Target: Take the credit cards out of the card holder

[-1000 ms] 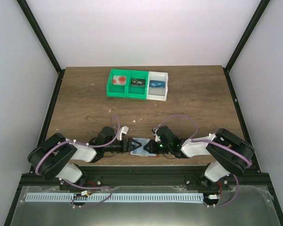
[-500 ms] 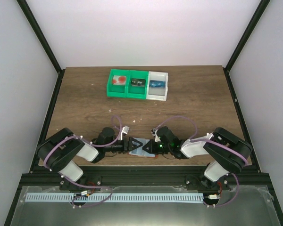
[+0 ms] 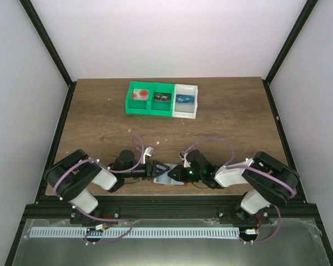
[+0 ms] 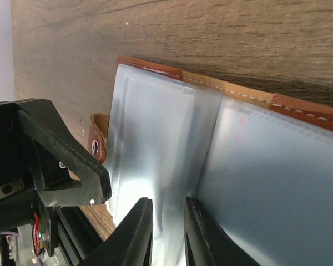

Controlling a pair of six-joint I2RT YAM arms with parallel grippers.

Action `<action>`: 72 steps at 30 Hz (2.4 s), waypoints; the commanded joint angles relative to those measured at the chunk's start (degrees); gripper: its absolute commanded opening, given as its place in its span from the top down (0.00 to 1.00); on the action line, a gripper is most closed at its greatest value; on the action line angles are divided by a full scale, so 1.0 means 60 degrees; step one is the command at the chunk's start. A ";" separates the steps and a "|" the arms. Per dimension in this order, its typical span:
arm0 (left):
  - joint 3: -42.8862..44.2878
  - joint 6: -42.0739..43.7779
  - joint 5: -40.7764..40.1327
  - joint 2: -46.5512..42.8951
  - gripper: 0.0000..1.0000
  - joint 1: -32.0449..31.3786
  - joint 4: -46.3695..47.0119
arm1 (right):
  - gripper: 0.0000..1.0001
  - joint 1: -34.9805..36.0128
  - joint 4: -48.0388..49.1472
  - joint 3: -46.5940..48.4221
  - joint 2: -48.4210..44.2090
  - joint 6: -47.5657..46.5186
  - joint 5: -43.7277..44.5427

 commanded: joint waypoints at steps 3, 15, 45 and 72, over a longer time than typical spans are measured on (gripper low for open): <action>0.0224 0.0210 -0.0142 -0.0329 0.25 -0.0049 -0.0176 | 0.80 0.0128 -0.0197 -0.0143 -0.0591 0.0036 0.0516; 0.0031 0.1315 -0.1505 -0.2421 0.19 -0.0028 -0.3603 | 0.75 0.0327 -0.1884 0.0678 -0.0947 -0.0268 0.0547; -0.0371 0.1251 -0.1175 -0.2902 0.17 -0.0008 -0.3552 | 1.00 0.0848 -0.0171 -0.0130 -0.0066 0.0508 0.0888; -0.0206 0.0776 -0.0856 -0.2160 0.19 -0.0065 -0.3151 | 1.00 0.0848 -0.0071 -0.0174 -0.0072 0.0538 0.0927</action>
